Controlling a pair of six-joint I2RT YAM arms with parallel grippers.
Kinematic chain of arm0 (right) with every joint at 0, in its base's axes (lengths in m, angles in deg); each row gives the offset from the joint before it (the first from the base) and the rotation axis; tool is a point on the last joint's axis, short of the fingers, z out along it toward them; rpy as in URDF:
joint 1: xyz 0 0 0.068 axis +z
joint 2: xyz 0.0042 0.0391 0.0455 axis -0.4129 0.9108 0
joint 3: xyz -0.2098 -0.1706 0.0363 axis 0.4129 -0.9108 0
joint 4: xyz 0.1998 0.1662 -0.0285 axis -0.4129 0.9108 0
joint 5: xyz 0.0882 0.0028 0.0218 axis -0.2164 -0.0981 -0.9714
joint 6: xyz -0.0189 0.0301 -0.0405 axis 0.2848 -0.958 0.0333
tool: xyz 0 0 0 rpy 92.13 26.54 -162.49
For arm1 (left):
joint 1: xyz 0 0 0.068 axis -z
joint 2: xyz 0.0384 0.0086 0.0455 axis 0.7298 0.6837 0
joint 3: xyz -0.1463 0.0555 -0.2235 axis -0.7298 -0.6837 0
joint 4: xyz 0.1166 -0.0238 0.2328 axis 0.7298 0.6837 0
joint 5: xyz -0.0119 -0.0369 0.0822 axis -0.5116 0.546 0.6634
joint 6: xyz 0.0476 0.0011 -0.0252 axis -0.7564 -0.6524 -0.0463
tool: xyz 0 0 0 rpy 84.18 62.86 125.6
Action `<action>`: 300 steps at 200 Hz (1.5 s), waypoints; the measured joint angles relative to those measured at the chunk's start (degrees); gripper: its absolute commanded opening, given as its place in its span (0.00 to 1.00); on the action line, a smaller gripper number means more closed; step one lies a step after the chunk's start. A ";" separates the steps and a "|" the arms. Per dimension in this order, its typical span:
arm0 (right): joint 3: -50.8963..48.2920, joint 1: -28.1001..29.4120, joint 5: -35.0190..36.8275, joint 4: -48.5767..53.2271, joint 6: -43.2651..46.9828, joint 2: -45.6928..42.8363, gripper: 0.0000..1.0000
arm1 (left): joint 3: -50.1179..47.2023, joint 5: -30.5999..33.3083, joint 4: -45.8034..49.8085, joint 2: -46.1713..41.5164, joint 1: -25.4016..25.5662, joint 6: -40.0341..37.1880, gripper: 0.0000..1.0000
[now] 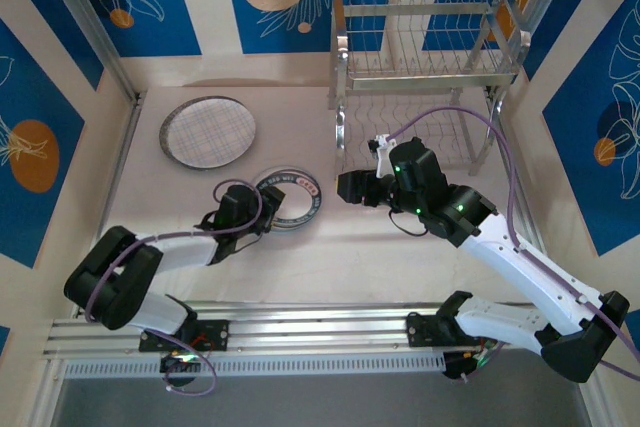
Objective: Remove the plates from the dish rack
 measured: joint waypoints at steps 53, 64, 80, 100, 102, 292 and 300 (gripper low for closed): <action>0.00 -0.04 -0.15 0.00 -0.02 0.00 0.61 | 3.48 -1.49 9.88 -1.49 -0.35 -1.31 0.66; 0.00 -0.04 -0.15 0.00 -0.02 0.00 0.61 | 4.09 -1.90 11.23 -1.49 -0.48 -1.49 0.67; 0.00 -0.04 -0.15 0.00 -0.02 0.00 0.61 | 4.74 -2.27 13.03 -1.49 -0.55 -1.49 0.68; 0.00 -0.11 -0.15 0.00 -0.02 0.00 0.61 | 5.79 -2.54 15.37 -1.49 -0.66 -1.49 0.71; 0.00 -0.11 -0.15 0.00 -0.02 0.00 0.62 | 5.95 -2.58 15.67 -1.51 -0.68 -1.49 0.72; 0.00 -1.55 -0.22 0.00 -0.02 0.44 0.62 | 22.38 -6.43 40.17 5.03 -1.95 -9.92 0.82; 0.00 -1.57 -0.24 0.00 -0.02 0.44 0.62 | 22.91 -6.49 41.16 5.14 -1.95 -10.25 0.84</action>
